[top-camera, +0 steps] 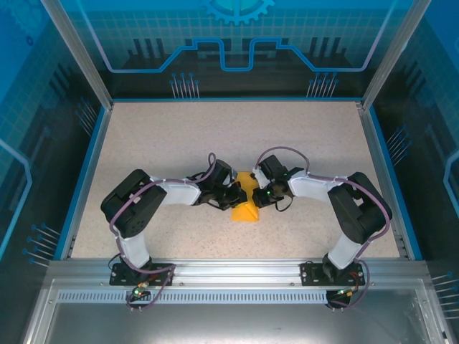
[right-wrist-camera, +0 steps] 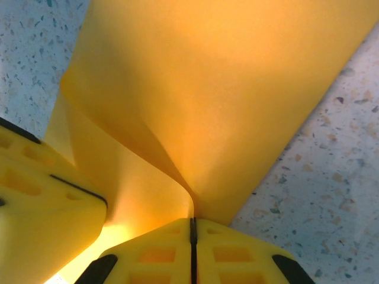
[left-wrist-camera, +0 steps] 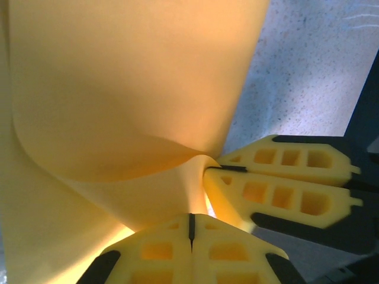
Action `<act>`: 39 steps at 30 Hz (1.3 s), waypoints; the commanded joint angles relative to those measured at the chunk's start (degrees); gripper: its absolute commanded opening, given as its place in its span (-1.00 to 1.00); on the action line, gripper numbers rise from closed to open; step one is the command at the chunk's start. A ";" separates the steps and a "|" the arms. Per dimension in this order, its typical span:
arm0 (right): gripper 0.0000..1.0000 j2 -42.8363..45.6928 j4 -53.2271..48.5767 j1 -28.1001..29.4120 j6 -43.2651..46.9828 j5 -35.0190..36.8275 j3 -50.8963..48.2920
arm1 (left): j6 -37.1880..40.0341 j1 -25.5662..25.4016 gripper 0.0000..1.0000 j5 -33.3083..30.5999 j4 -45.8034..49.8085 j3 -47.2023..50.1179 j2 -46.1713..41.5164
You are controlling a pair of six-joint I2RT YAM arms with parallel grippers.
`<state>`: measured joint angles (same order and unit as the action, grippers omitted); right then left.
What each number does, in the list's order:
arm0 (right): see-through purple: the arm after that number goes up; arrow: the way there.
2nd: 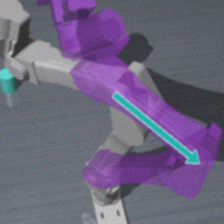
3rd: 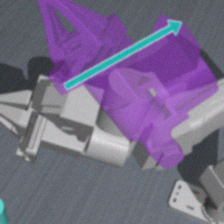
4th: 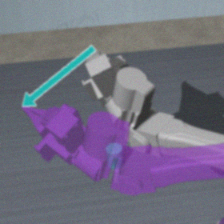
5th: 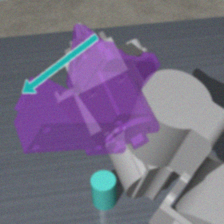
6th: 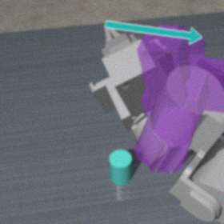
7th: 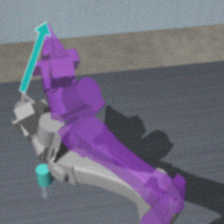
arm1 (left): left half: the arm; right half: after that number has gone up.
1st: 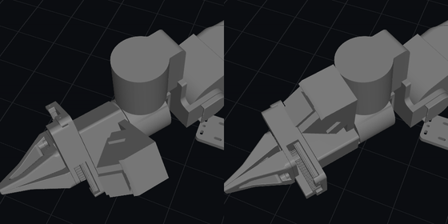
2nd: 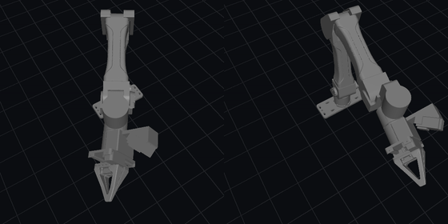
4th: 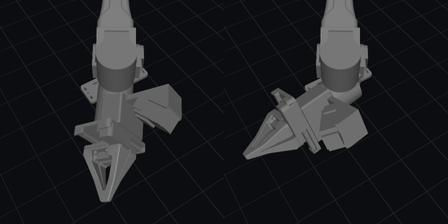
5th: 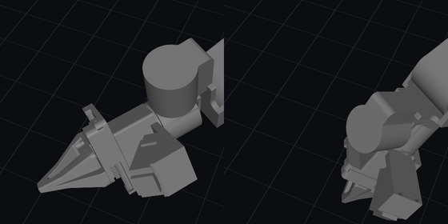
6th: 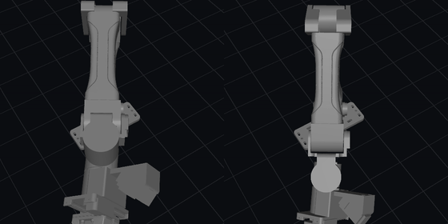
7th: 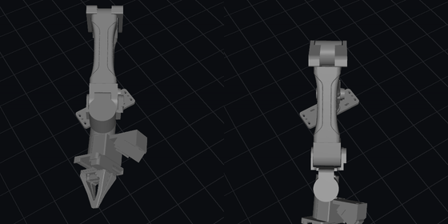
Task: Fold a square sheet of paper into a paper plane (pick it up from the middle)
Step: Fold the triangle a second time at the center of the table.
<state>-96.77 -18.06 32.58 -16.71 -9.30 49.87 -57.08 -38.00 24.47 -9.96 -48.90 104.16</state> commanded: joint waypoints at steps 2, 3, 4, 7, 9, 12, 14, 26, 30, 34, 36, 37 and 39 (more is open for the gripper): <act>-0.83 -0.87 -0.74 -0.67 -0.49 0.01 -0.78 | 0.47 -0.45 -1.00 -0.60 -0.40 1.15 1.26; -0.83 -0.79 -0.67 -0.74 -0.49 0.03 -0.87 | 0.55 -0.57 -1.00 -0.93 -0.24 1.33 1.48; -0.82 -0.58 -0.65 -0.67 -0.52 0.05 -0.84 | 0.57 -0.61 -1.00 -1.23 -0.15 1.51 1.65; -0.80 -0.01 -0.55 -0.77 -1.03 -0.49 -0.53 | 0.94 -0.84 -1.00 -1.74 0.54 1.49 2.35; -0.75 0.97 -1.06 -0.75 -1.45 -0.74 0.18 | 0.95 -1.06 -1.00 -2.28 0.60 1.88 2.52; -0.66 4.16 -2.16 -0.84 -2.48 -0.04 0.23 | 0.96 -1.28 -1.00 -2.80 0.67 2.31 3.02; -0.55 6.83 -3.09 -1.01 -3.09 0.62 0.20 | 0.79 -1.44 -1.00 -3.11 0.57 2.50 3.15; -0.74 14.41 3.80 0.09 -13.97 -14.93 -7.18 | 1.00 -1.77 -1.00 -3.36 -0.24 2.64 2.98; -0.79 11.08 5.26 2.59 -16.63 -14.67 -7.20 | 1.09 -1.74 -1.00 -3.38 -0.06 2.52 2.90; -0.82 6.72 5.60 3.79 -17.73 -14.25 -6.47 | 1.20 -1.80 -1.00 -3.25 0.05 2.48 2.89; -0.83 5.24 5.50 3.86 -17.83 -13.80 -6.11 | 1.24 -1.73 -1.00 -3.20 0.03 2.47 2.83; -0.83 4.71 5.37 3.90 -17.96 -13.28 -6.10 | 1.18 -1.75 -1.00 -3.20 0.06 2.50 2.80; -0.82 4.15 5.11 3.81 -17.85 -12.19 -5.99 | 1.26 -1.81 -1.00 -3.12 0.07 2.58 2.80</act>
<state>-91.77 -13.41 35.75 -33.39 -21.69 42.81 -56.90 -38.96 22.70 -11.90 -47.46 105.60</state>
